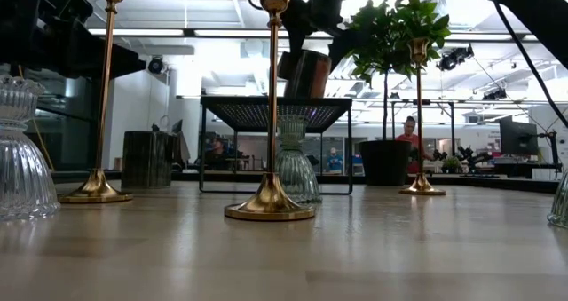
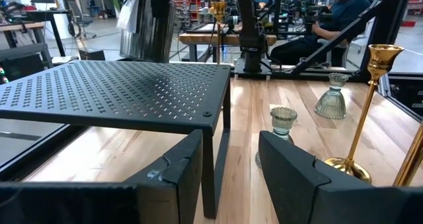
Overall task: Pick & Place candle stick holders
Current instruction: Put the bottom right silver scented candle on the shelf
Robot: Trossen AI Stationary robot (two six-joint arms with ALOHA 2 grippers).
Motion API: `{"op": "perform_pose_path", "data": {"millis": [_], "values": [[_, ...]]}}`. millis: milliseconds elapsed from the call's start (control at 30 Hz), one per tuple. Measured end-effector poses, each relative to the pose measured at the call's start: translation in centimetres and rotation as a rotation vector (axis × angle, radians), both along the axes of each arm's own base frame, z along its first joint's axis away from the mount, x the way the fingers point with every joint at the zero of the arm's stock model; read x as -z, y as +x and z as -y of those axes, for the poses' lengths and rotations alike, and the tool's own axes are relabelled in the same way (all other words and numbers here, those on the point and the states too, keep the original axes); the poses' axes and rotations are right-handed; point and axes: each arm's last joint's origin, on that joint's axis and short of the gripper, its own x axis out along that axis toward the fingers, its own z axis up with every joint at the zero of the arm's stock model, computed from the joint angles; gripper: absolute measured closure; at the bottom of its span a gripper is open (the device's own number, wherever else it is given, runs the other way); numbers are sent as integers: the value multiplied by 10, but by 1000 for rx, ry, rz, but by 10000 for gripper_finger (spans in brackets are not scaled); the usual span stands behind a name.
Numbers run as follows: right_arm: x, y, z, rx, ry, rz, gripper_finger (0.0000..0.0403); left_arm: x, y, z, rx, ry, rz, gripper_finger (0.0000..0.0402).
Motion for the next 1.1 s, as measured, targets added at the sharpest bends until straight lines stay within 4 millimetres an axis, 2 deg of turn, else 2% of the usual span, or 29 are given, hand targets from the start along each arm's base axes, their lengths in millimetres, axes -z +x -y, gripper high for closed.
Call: {"op": "perform_pose_path", "data": {"millis": [367, 767, 1100], "values": [[0, 0, 4, -14, -20, 8, 33, 0, 0, 0, 0, 0, 0, 256], [-1, -1, 13, 25, -144, -24, 33, 0, 0, 0, 0, 0, 0, 256], [-1, 0, 14, 24, -154, -16, 33, 0, 0, 0, 0, 0, 0, 256]]}}
